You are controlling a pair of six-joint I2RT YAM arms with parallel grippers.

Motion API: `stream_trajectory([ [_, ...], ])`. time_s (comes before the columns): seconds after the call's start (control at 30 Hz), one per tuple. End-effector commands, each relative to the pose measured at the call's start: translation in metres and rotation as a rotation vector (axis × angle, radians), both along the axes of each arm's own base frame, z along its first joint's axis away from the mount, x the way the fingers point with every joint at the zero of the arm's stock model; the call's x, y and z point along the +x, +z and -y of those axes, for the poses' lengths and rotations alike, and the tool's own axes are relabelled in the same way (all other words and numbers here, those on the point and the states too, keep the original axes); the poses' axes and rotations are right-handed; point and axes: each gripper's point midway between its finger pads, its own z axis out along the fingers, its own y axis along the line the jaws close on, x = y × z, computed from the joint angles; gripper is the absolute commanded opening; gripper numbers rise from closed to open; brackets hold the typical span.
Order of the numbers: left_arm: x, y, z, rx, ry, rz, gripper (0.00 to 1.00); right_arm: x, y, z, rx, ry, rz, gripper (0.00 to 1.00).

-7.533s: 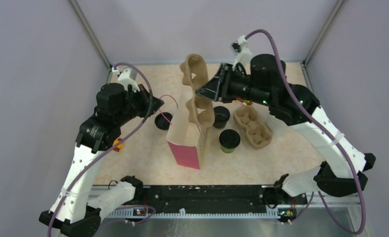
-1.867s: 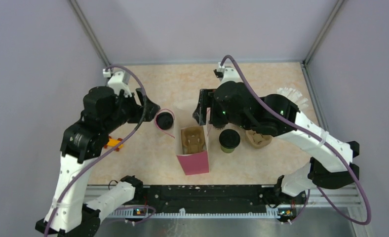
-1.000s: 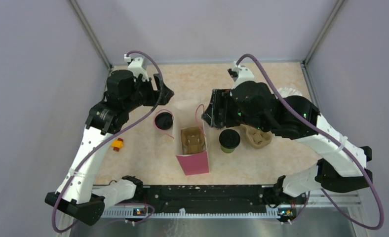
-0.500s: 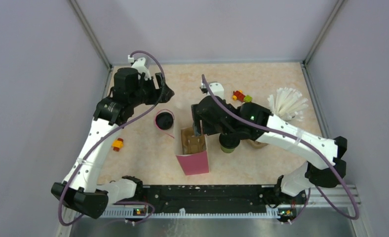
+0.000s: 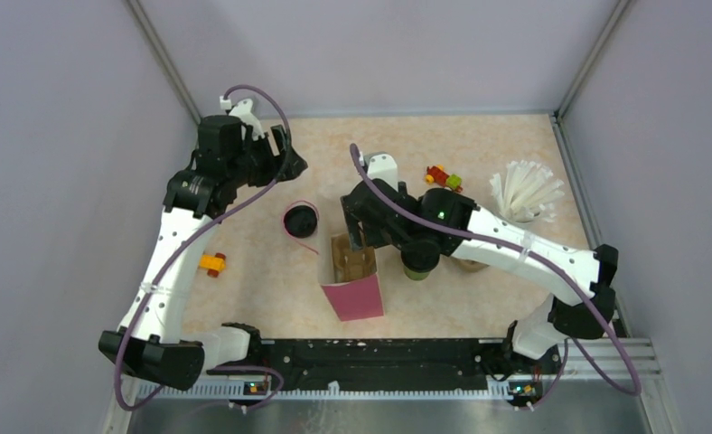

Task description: Pack the takeout coffee

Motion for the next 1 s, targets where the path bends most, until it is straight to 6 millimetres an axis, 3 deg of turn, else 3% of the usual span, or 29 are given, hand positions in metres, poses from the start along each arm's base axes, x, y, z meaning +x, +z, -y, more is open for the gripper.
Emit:
stream_trajectory([
  [0.0, -0.004, 0.022, -0.002, -0.025, 0.001, 0.054, 0.77, -0.007, 0.021, -0.002, 0.03, 0.004, -0.001, 0.73],
  [0.27, -0.01, 0.012, 0.007, -0.056, -0.048, 0.029, 0.77, -0.035, 0.025, 0.009, 0.071, -0.004, 0.029, 0.76],
  [0.53, -0.014, 0.014, 0.016, -0.094, -0.086, 0.026, 0.77, -0.03, 0.004, 0.011, -0.026, -0.051, 0.063, 0.7],
  [0.73, -0.021, 0.016, 0.018, -0.119, -0.097, 0.016, 0.76, -0.008, -0.008, 0.017, -0.053, -0.066, 0.067, 0.53],
  [0.97, -0.031, 0.023, 0.005, -0.019, -0.091, -0.002, 0.76, -0.005, 0.003, -0.009, 0.028, 0.097, 0.104, 0.19],
])
